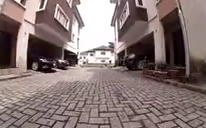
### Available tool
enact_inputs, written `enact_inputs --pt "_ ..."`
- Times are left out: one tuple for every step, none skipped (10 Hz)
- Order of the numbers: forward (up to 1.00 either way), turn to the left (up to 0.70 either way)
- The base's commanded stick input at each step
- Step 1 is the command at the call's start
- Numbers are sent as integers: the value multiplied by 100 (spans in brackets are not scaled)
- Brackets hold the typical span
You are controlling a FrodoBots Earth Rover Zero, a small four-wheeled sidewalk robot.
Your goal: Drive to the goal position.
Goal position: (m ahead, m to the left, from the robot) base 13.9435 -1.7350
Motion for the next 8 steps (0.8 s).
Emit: enact_inputs --pt "50 0" --pt "50 0" --pt "50 0" --pt "50 0" --pt "50 0" --pt "50 0" --pt "50 0" --pt "50 0"
